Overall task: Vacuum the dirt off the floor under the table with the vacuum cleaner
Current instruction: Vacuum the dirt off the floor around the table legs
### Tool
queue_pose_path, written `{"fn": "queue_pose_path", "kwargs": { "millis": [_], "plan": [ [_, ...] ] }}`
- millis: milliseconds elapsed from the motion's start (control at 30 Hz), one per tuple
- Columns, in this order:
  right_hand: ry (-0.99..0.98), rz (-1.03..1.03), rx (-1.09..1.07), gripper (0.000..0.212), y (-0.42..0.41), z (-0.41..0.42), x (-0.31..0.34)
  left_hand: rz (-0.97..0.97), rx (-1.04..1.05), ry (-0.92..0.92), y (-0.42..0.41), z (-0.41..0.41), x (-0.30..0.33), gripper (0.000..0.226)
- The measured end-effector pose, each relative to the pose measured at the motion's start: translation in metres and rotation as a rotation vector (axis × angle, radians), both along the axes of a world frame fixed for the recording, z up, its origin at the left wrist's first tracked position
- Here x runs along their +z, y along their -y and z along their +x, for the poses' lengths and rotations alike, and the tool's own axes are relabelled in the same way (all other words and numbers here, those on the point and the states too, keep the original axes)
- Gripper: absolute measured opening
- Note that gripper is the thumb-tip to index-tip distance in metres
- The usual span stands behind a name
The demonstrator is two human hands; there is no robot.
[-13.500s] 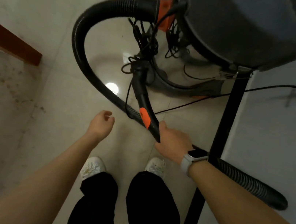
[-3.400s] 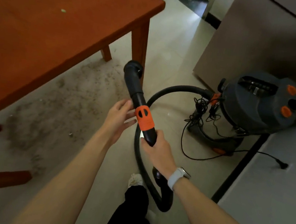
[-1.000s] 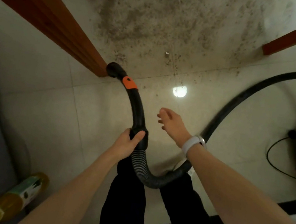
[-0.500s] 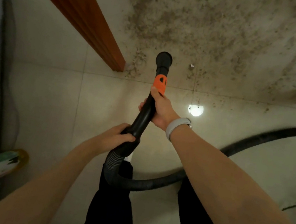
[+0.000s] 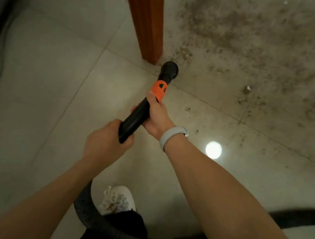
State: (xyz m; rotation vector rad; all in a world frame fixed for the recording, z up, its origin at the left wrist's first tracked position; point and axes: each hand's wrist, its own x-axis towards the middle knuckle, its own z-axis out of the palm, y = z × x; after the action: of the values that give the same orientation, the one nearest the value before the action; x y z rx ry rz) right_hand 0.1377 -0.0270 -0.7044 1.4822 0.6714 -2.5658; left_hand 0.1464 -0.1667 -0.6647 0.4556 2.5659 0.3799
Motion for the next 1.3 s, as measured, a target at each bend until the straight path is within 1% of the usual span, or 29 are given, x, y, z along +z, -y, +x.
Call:
{"fn": "queue_pose_path", "kwargs": {
  "millis": [100,233,333,433,533,667,833,967,1067,1167,1300],
  "plan": [
    [-0.044,0.024,0.121,0.019,0.032,-0.019,-0.017,-0.009,0.074,-0.056,0.032,-0.006,-0.018,0.025],
    [-0.028,0.027,0.237,0.024,0.07,-0.029,-0.029,-0.037,0.147,-0.043,0.065,-0.009,-0.035,0.025],
    [-0.037,0.05,0.301,0.025,0.077,-0.035,-0.037,-0.022,0.187,-0.035,0.073,-0.012,-0.048,0.024],
    [-0.051,0.094,0.288,0.021,0.064,-0.04,-0.044,0.028,0.226,-0.034,0.06,-0.011,-0.064,0.023],
    [-0.036,0.122,0.238,0.022,0.05,-0.028,-0.051,0.082,0.185,-0.052,0.047,-0.004,-0.075,0.021],
    [-0.034,0.1,0.178,0.024,0.037,-0.002,-0.06,0.053,0.07,-0.092,0.041,0.008,-0.079,0.023],
    [-0.042,0.16,0.187,0.026,0.008,-0.004,-0.062,0.092,0.067,-0.106,0.01,0.009,-0.084,0.025],
    [-0.03,0.21,0.186,0.034,-0.023,-0.015,-0.064,0.114,0.093,-0.11,-0.027,0.005,-0.086,0.03],
    [-0.038,0.183,0.175,0.03,-0.041,-0.017,-0.065,0.103,0.068,-0.14,-0.045,0.003,-0.089,0.032],
    [-0.059,0.166,0.169,0.03,-0.046,-0.018,-0.066,0.097,0.058,-0.151,-0.049,0.0,-0.091,0.033],
    [-0.043,0.183,0.189,0.034,-0.033,-0.013,-0.069,0.083,0.068,-0.153,-0.036,0.007,-0.09,0.032]
  ]
}}
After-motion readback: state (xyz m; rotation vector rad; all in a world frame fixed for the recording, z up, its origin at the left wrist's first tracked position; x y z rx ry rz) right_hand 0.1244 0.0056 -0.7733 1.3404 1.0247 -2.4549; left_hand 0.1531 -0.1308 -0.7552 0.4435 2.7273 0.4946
